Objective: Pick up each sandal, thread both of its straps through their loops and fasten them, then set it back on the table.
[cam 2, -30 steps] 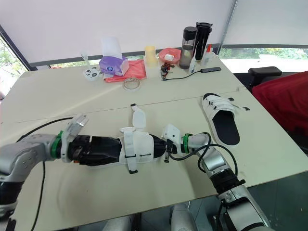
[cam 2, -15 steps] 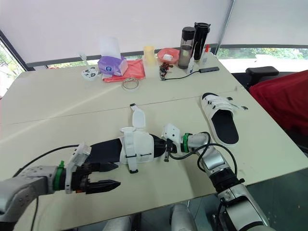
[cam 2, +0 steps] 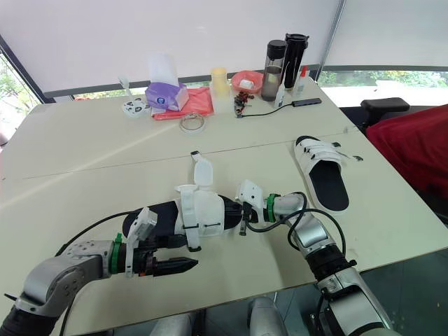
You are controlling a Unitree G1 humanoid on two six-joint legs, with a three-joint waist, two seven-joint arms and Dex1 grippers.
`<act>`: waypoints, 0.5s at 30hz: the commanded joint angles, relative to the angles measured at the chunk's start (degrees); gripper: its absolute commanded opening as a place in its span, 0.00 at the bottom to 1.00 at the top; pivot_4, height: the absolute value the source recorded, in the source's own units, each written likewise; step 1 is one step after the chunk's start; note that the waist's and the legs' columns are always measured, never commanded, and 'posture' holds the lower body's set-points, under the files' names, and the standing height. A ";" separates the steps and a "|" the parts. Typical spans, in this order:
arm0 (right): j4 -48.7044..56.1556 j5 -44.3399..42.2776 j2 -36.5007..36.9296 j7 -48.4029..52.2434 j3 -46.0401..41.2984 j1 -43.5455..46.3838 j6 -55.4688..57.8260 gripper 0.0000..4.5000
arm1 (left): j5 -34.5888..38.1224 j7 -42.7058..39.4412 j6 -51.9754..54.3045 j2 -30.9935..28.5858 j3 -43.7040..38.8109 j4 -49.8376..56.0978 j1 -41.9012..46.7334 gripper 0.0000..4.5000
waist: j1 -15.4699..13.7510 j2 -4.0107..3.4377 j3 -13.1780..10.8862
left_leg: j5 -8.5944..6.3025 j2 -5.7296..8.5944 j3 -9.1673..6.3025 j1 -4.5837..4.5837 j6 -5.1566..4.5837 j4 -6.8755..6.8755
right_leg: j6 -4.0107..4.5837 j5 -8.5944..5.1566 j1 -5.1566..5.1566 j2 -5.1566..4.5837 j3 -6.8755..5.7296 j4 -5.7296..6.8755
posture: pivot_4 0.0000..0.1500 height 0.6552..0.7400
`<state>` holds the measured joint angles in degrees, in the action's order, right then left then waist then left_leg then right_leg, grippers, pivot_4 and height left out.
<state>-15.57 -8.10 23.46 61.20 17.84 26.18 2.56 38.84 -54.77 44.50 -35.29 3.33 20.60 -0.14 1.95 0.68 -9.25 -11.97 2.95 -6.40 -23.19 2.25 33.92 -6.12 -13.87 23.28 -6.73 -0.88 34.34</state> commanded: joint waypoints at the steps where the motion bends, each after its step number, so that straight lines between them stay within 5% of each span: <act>1: -4.30 4.56 0.71 -0.92 3.11 -2.57 3.03 0.01 | -0.14 0.31 -0.86 0.13 -0.27 -0.20 0.62 0.46 | 0.04 -0.01 0.01 | 0.00 0.00 0.00 0.01 0.00 0.00 | 0.00 0.00 0.00 0.00 0.00 0.00 | 1.00 1.00; 5: -4.19 4.57 0.60 -1.16 3.03 -2.81 2.98 0.01 | -0.34 0.09 -0.84 -0.26 0.27 -0.05 0.11 0.02 | 0.05 -0.01 0.01 | 0.01 0.02 0.00 0.01 -0.01 -0.01 | 0.00 0.02 0.00 0.04 -0.01 0.03 | 1.00 1.00; 15: -4.28 4.63 0.62 -1.11 3.17 -2.94 3.01 0.01 | 1.18 -5.84 1.86 -7.03 1.41 2.17 -4.65 0.00 | 0.29 -0.04 0.04 | -0.01 0.03 0.00 0.05 0.01 -0.02 | -0.02 0.02 -0.03 0.02 -0.01 0.04 | 1.00 1.00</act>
<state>-15.31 -8.10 23.26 61.13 18.03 25.96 2.56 39.16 -58.20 44.89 -40.59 3.73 21.70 -2.93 2.24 0.64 -9.21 -11.99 2.98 -6.39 -23.14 2.27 33.90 -6.13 -13.86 23.26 -6.73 -0.89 34.38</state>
